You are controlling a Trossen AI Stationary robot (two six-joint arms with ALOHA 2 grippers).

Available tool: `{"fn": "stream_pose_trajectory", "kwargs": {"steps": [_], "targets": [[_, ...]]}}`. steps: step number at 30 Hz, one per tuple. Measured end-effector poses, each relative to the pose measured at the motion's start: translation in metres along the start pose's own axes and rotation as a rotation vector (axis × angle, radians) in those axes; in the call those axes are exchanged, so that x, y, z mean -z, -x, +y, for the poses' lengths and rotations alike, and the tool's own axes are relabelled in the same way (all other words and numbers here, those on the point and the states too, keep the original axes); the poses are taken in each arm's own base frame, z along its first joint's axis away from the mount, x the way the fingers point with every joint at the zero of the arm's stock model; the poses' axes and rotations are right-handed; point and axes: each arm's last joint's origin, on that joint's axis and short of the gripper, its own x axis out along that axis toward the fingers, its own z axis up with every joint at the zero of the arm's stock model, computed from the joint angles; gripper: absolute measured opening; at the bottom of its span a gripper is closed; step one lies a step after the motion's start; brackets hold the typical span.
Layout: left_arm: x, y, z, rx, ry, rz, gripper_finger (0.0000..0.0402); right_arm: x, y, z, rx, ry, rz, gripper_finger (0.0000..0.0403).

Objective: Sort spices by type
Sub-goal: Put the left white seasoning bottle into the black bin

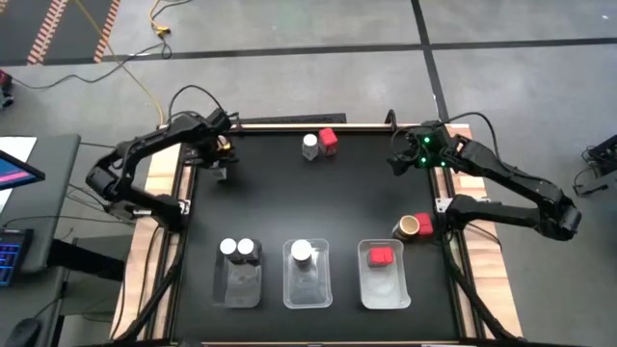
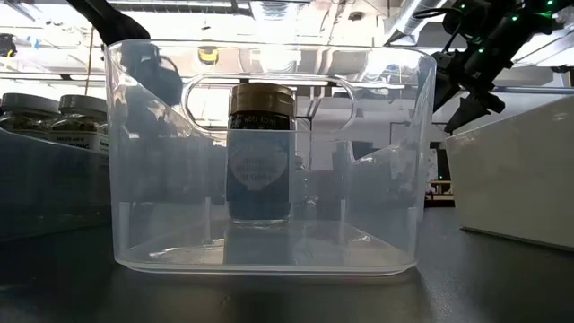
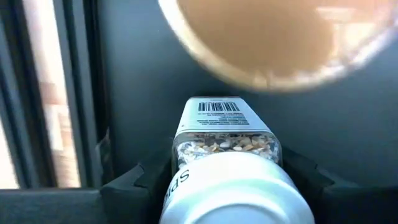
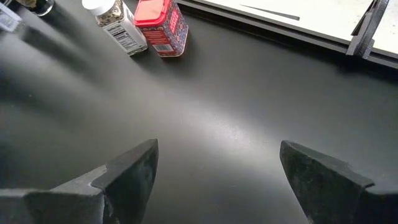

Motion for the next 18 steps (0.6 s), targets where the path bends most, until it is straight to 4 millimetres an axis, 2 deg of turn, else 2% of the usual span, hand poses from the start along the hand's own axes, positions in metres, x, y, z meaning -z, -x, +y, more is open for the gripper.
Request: {"fn": "stream_pose_trajectory", "kwargs": {"steps": [5,8,14,18], "targets": [[0.015,0.025,0.008,0.043,-0.028,-0.059,0.0197,0.000,0.000,0.000,0.001,-0.001,0.000,0.0363],[0.031,0.044,0.012,0.089,-0.030,-0.098,0.0197,0.000,0.000,0.000,0.003,0.000,-0.001,0.0363],[0.083,0.076,0.016,0.172,-0.035,-0.138,0.0195,0.000,0.000,0.000,0.005,0.009,0.000,0.0363],[0.119,0.093,0.008,0.338,-0.007,-0.187,0.0195,0.004,0.000,-0.002,0.019,0.054,0.039,0.0363]]}}
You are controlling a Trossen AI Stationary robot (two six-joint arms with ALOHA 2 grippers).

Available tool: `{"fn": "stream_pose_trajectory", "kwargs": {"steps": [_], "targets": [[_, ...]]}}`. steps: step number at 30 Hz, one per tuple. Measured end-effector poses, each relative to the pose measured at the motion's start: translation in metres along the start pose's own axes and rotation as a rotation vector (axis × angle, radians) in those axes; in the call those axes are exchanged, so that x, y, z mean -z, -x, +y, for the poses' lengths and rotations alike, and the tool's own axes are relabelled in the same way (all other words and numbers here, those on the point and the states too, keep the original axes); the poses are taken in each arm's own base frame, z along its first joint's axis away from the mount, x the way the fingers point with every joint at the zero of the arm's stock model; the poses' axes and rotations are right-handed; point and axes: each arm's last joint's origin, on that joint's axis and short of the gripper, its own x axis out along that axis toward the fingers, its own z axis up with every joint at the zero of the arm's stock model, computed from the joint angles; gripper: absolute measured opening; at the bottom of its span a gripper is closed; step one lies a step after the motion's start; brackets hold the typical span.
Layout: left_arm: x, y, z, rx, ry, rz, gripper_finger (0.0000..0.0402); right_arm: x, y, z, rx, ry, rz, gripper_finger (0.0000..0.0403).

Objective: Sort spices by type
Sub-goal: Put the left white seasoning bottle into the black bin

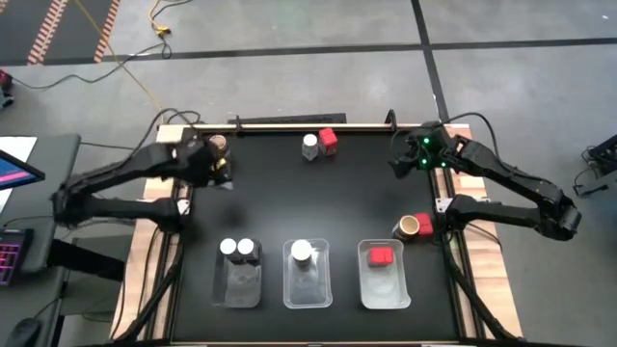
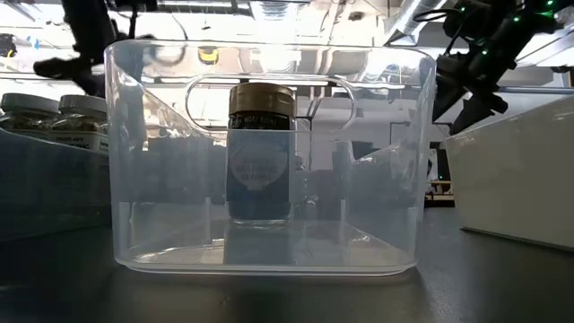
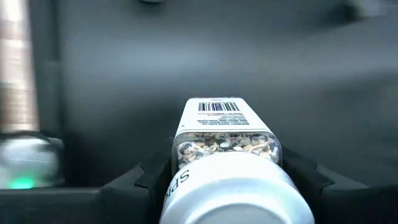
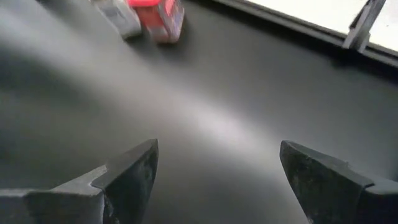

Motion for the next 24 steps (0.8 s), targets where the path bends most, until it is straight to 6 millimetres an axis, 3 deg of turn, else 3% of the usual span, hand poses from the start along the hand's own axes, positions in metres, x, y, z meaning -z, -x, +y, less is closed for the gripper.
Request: {"fn": "stream_pose_trajectory", "kwargs": {"steps": [4,9,12,19,24], "targets": [[0.030,0.011,-0.025,0.199,0.006,-0.078,0.0195,0.005,0.000,-0.002,0.018,0.067,0.057,0.0363],[0.068,0.018,-0.072,0.500,-0.049,-0.116,0.0195,0.009,0.000,-0.003,0.028,0.089,0.092,0.0363],[0.091,0.028,-0.100,0.589,-0.103,-0.088,0.0195,0.009,0.000,-0.003,0.028,0.090,0.094,0.0363],[0.131,0.063,-0.142,0.464,-0.181,0.021,0.0195,0.009,0.000,-0.003,0.023,0.115,0.095,0.0363],[0.160,0.087,-0.142,0.289,-0.145,0.085,0.0195,0.009,0.000,-0.003,0.022,0.132,0.095,0.0363]]}}
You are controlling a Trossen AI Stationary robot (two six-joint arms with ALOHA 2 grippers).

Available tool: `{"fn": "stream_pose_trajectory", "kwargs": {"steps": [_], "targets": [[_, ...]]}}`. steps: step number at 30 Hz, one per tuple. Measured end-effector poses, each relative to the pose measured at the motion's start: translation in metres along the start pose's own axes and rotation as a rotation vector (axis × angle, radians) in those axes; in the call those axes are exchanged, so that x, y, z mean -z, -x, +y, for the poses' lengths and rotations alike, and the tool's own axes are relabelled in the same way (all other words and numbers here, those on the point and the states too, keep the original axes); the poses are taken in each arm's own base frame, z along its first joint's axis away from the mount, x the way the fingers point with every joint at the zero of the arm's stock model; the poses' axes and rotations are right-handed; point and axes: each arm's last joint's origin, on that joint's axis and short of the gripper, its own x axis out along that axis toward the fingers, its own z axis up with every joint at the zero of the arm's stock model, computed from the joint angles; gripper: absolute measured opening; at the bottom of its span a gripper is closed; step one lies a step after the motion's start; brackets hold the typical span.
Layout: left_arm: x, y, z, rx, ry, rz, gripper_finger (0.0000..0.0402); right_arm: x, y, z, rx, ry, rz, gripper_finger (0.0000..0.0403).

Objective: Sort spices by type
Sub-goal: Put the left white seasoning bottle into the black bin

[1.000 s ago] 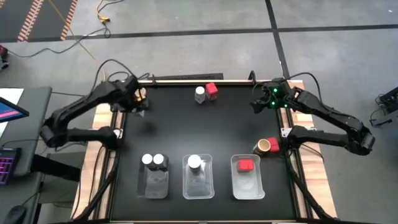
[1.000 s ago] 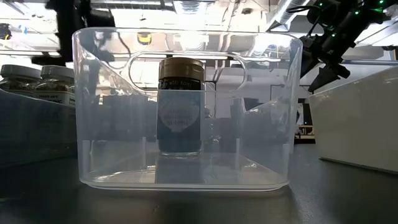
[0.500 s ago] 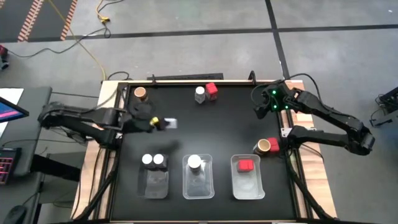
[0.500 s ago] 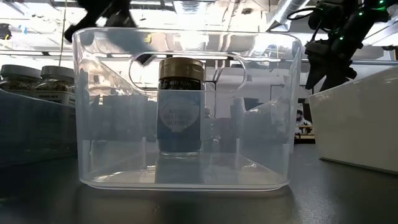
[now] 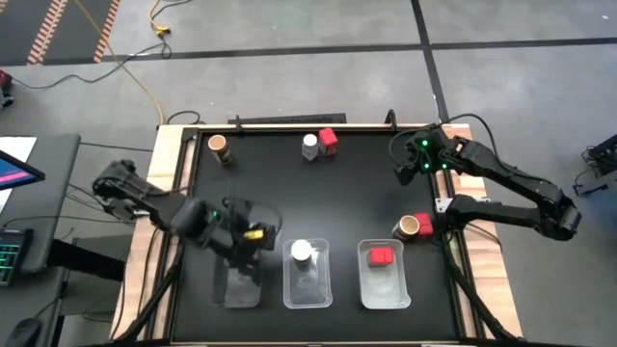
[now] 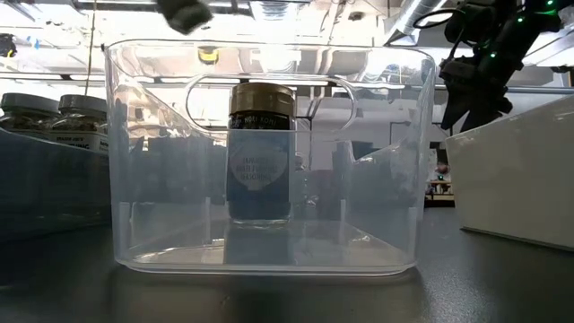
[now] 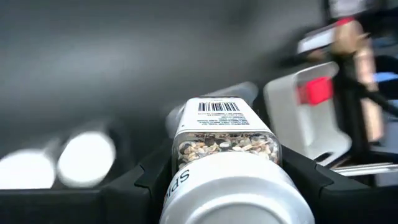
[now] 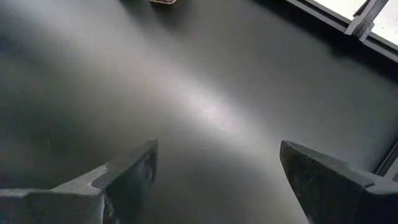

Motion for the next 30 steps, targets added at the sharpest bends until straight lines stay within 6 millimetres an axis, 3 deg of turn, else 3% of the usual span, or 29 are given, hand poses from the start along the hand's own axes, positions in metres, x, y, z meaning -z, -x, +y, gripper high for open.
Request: {"fn": "stream_pose_trajectory", "kwargs": {"steps": [6,10,19,30], "targets": [[0.048,0.013,0.013,-0.096,0.117,0.077,0.0195,0.000,0.000,0.000,0.000,0.009,0.000,0.0363],[0.070,0.020,0.026,-0.185,0.176,0.117,0.0195,0.000,0.000,0.000,0.000,0.010,-0.001,0.0363],[0.062,0.001,0.044,-0.423,0.133,0.149,0.0196,-0.001,0.000,0.000,-0.002,0.012,-0.009,0.0363],[0.087,-0.039,0.068,-0.441,0.103,0.213,0.0198,-0.001,0.000,0.000,-0.001,0.009,-0.008,0.0363]]}}
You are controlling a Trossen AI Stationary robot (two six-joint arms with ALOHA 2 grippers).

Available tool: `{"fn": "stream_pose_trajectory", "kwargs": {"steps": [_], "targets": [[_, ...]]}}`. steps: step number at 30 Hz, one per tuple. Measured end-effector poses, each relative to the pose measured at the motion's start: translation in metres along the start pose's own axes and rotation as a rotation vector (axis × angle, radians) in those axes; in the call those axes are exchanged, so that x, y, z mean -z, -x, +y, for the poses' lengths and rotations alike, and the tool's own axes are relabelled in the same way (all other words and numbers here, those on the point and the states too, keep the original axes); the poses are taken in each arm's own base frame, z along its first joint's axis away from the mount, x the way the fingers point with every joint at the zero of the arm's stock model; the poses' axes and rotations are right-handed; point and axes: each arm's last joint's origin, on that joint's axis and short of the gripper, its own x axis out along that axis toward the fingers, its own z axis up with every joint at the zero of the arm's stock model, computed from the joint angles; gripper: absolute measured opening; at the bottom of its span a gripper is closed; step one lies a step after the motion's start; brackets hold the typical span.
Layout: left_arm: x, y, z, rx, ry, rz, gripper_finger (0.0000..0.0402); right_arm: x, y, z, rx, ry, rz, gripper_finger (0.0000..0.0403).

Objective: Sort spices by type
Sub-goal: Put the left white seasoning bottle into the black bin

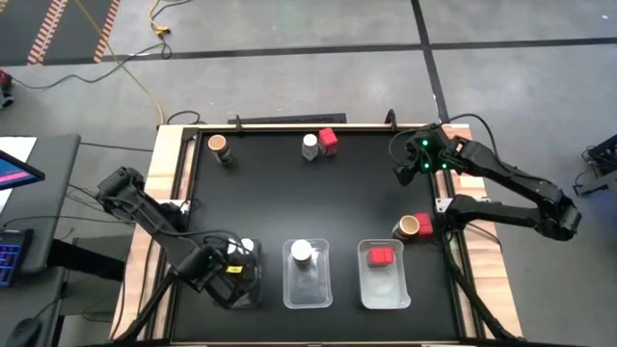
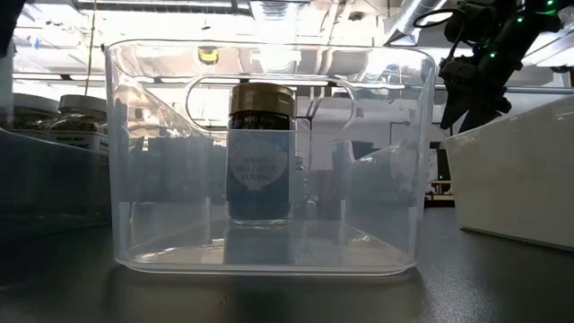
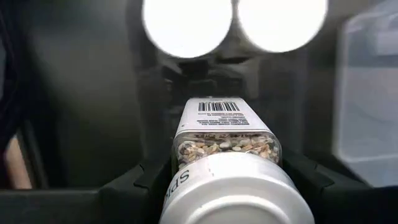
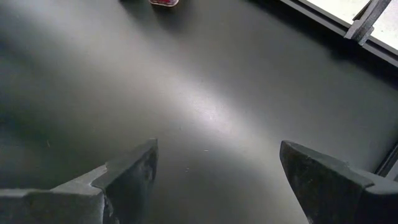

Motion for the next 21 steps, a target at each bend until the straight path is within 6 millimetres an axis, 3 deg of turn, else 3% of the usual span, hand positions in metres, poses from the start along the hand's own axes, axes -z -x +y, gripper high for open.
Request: {"fn": "stream_pose_trajectory", "kwargs": {"steps": [21], "targets": [[-0.005,-0.050,0.013,-0.010,0.013,0.049,0.0197,0.000,0.000,0.000,0.000,-0.008,0.000,0.0363]]}}
